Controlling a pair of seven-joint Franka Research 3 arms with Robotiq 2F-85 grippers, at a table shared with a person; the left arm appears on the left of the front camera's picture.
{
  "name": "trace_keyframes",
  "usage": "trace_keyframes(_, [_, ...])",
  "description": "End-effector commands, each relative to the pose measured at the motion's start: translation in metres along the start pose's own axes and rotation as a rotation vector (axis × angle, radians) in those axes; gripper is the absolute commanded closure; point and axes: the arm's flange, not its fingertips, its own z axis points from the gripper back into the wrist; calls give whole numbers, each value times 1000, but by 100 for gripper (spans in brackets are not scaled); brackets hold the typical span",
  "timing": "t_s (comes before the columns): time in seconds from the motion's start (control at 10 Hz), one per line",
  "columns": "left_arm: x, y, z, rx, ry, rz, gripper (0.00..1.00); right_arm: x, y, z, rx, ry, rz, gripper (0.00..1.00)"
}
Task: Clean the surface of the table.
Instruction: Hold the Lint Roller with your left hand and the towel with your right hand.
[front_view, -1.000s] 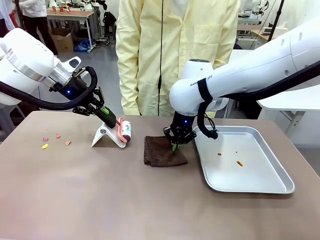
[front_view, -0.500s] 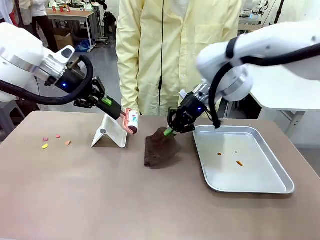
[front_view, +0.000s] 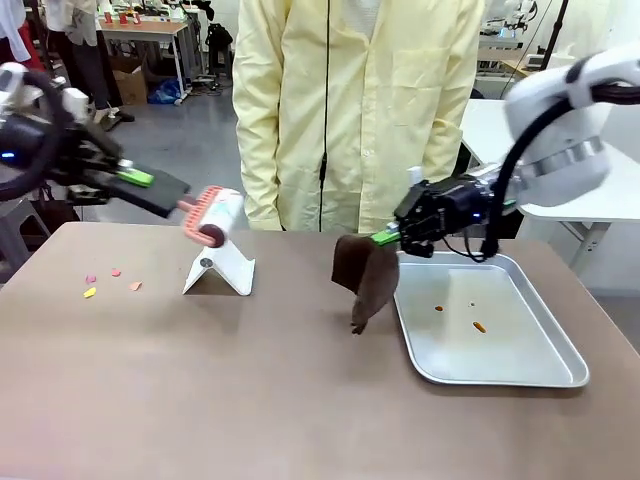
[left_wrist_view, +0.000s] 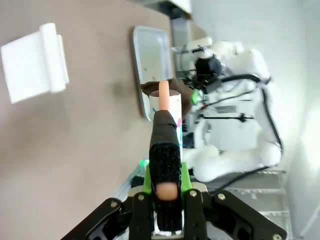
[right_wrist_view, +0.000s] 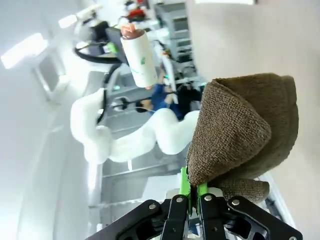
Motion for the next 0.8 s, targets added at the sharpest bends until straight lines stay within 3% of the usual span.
trace_keyframes(0.0, [-44, 19, 47, -87, -38, -14, 100, -69, 5, 24, 113, -262, 4, 100])
trace_keyframes(0.2, [-84, 53, 114, -127, 48, -49, 100, -141, 0, 83, 182, -516, 9, 100])
trace_keyframes(0.5, [-127, 99, 199, -169, -184, 57, 100, -204, -14, 164, 278, -606, 68, 100])
trace_keyframes(0.7, [-164, 133, 239, -169, -223, 62, 100, -230, -43, 218, 307, -768, 42, 100])
